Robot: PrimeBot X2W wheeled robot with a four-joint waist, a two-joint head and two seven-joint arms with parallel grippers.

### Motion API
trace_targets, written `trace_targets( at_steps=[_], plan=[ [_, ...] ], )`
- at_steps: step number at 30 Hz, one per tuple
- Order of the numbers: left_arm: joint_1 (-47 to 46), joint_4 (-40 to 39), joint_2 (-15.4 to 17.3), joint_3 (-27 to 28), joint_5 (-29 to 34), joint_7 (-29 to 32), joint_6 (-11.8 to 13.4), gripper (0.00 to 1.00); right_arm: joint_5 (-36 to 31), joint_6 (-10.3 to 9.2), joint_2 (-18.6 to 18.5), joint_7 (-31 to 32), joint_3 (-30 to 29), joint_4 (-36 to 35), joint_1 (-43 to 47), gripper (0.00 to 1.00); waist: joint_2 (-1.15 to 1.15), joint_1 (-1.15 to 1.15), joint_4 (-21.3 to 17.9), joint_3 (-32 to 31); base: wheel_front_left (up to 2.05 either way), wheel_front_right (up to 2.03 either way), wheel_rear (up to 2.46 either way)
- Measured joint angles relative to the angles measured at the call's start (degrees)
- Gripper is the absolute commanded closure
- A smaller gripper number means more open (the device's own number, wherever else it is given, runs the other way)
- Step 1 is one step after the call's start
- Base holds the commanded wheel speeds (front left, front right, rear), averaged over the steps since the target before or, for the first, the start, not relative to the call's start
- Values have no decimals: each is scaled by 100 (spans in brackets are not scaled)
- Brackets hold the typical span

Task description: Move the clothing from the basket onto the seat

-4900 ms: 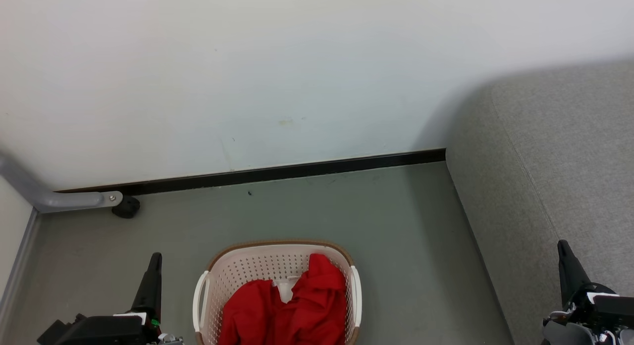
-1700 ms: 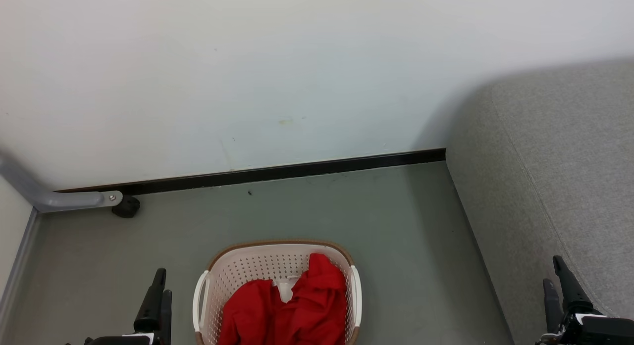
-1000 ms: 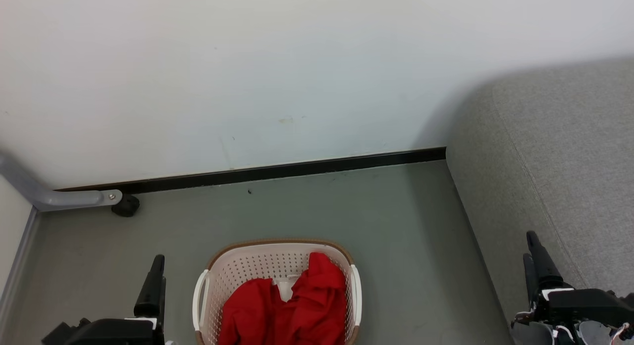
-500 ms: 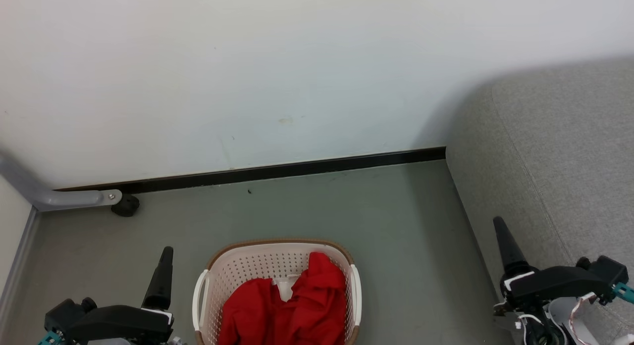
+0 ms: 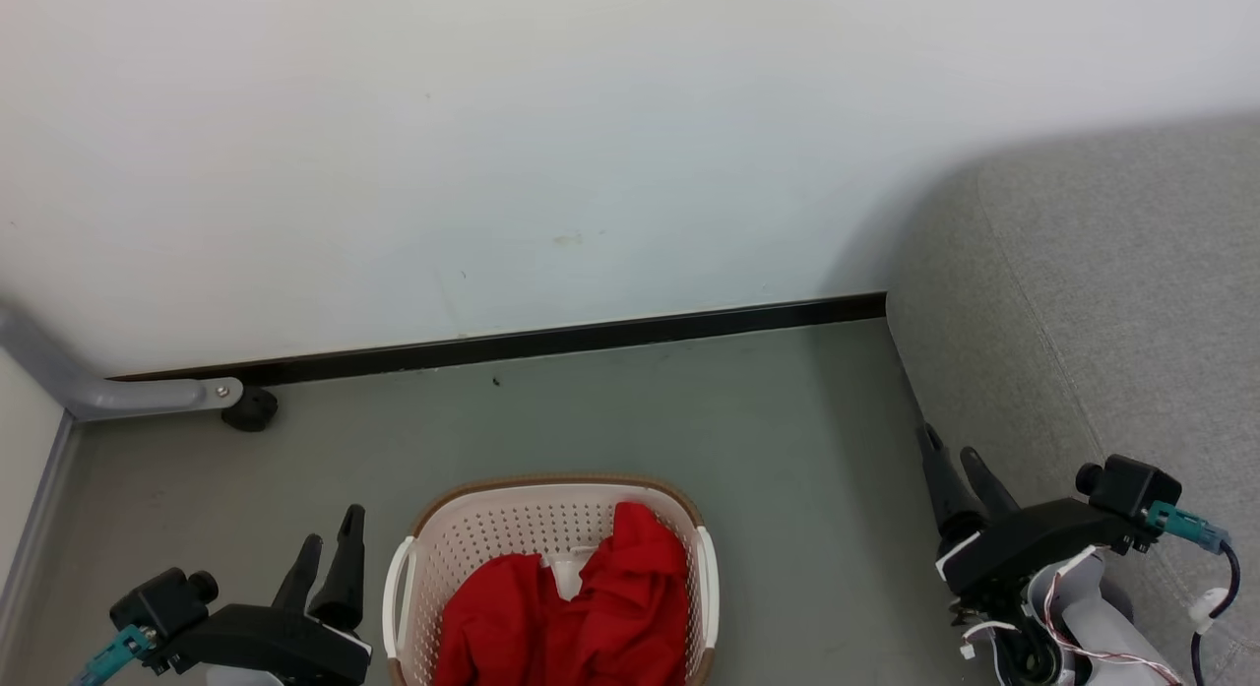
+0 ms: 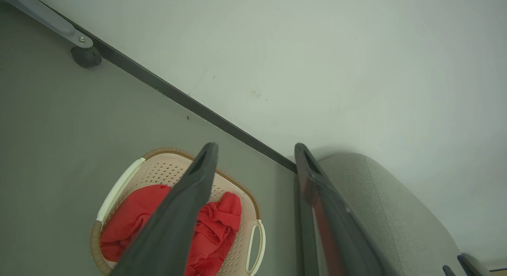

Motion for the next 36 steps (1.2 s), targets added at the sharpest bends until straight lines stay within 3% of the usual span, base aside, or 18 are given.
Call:
trace_targets(
  at_steps=[24,36],
  plan=[
    [-363,516,272,-422,1735,-492,349,0,-1637,-357,-248,-509,1022,633,-711,0,0,0,-13,-34,0,0,0],
    [-513,637,404,-477,2535,-721,394,0,-2399,-554,-345,-778,1439,901,-1093,0,0,0,-16,-19,0,0,0]
  ],
)
